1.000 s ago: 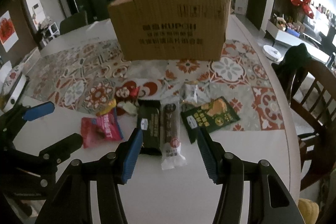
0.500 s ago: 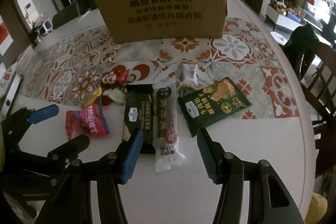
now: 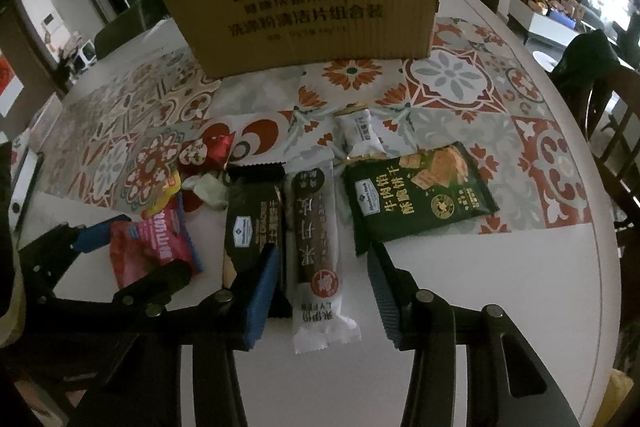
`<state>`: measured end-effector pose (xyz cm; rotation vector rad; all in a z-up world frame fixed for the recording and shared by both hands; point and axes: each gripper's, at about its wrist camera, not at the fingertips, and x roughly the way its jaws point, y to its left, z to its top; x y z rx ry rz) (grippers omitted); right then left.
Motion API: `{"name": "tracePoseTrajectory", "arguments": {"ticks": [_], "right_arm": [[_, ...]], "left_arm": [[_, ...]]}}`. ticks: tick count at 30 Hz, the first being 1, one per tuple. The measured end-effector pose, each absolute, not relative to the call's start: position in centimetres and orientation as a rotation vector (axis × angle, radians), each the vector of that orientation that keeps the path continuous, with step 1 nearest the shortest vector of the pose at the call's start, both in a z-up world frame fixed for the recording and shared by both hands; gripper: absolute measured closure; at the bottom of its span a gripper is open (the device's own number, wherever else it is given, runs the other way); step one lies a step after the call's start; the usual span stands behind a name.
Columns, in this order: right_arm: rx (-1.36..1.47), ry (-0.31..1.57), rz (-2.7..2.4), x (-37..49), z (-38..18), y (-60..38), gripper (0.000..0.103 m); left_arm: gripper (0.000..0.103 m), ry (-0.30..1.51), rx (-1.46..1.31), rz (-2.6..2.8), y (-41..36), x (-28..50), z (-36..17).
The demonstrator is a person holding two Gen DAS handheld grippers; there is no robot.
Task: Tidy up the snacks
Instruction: 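Grasp the red packet with left tool while right tool grasps the white-wrapped bar, then carry the red packet and white bar in both tools over the box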
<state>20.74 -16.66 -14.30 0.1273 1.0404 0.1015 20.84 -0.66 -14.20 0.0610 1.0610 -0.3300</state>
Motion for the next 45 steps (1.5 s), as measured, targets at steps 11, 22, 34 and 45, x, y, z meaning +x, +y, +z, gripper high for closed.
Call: {"name": "tracePoseTrajectory", "arguments": {"ticks": [11,22,34,45], "right_arm": [[0.161,1.048,0.133,20.7,-14.5,-16.6,0.082],[0.176,1.031,0.122,18.9,-14.1,-16.7,0.083],[0.186,0.96,0.148,16.7,-11.3,-16.9,0.084],[0.198,0.87,0.173,16.3,-7.7,-17.2,0.084]], "left_arm": [[0.052,1.063,-0.004,-0.333,-0.6,20.4,-13.7],[0.062,1.073,-0.048,-0.339,-0.6,18.7,-13.3],[0.064,0.997,-0.1,-0.335,-0.6,16.9,-9.8],[0.065,0.853,-0.071,-0.34,-0.9,16.7,-5.0]]}}
